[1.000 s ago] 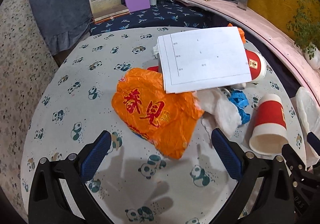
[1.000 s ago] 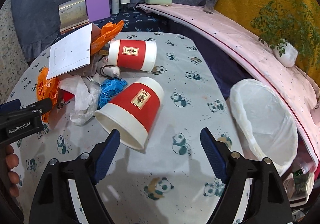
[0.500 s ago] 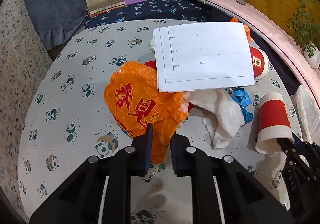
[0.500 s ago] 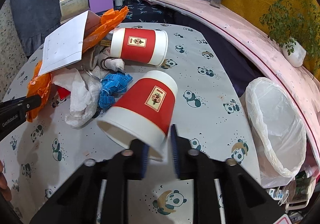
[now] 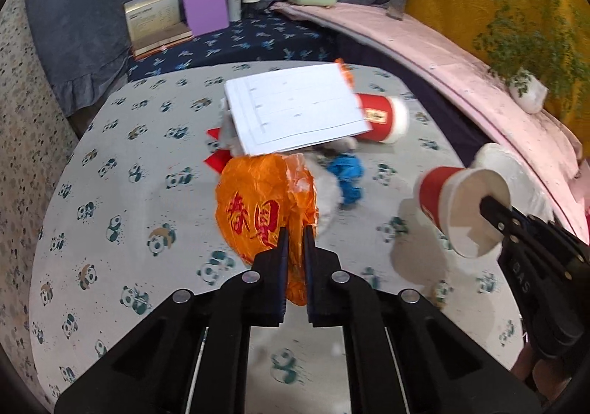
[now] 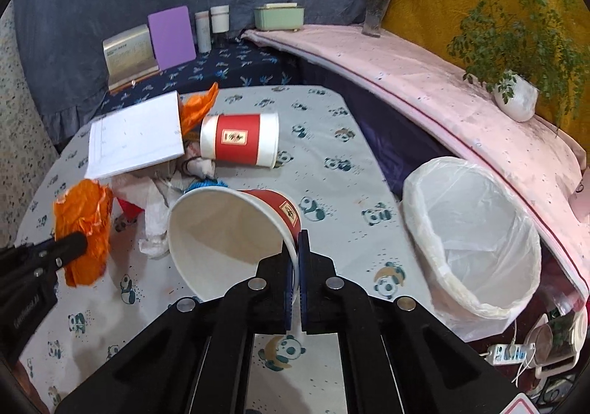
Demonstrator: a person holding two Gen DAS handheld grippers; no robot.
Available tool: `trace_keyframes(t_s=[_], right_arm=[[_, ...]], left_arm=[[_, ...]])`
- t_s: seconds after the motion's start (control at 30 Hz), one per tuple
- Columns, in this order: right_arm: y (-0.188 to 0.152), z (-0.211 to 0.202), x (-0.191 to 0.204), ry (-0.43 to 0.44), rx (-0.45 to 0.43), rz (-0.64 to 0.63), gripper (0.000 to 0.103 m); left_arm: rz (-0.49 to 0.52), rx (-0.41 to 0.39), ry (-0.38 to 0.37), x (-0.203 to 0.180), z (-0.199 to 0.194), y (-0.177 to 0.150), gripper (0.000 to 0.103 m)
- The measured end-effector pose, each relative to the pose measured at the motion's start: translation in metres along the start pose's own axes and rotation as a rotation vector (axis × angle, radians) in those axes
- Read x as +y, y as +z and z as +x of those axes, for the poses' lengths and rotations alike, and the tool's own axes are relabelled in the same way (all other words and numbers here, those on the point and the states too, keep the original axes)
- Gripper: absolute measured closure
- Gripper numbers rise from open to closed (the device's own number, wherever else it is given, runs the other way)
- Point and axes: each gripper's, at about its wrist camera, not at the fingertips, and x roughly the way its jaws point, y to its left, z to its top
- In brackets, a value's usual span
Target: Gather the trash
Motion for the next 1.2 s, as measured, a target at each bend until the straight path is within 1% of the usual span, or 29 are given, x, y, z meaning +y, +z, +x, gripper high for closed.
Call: trace_keyframes(t_s=[0.23,0.5,0.57,0.7,0.8,0.93,1.07,1.2], right_arm=[[0.001,-0.031,-0.032,-0.028,-0.065,0.057,0.1],[-0.003,-0.048,-0.084,-0.101,-0.098,0.149,0.1],[-0.006,-0.052,-0.104,-0.132,-0.103,0.179,0.1],[-0.013,-0.057,-0.138,-0.192,-0.108,0.229,0.1],[-0.019,-0.058,-0.166,-0.238,-0.106,0.275,0.1],[-0.025,-0.056,-0.195,-0.287,-0.097,0.323,0.1],[-0.03,-0.052,-0.216,-0.322,-0.084,0.356,0.1],[-0.034,-0.047,-0.227,-0.339,-0.07,0.369,0.1]], left_arm=[[0.083,-0.042,-0.091,-0.045,-0.029,-0.005,0.097],[0.18,-0.043,-0.21,-0.103,-0.035,0.0,0.097],[0.202,-0.04,-0.238,-0.117,-0.034,0.002,0.097],[0.236,-0.02,-0.322,-0.147,-0.028,0.006,0.097],[0.267,-0.012,-0.364,-0.17,-0.022,0.01,0.097],[0.31,-0.001,-0.42,-0.201,-0.014,0.014,0.096],[0.336,0.011,-0.446,-0.227,-0.003,0.018,0.096],[0.36,0.034,-0.465,-0.25,0.011,0.023,0.096]])
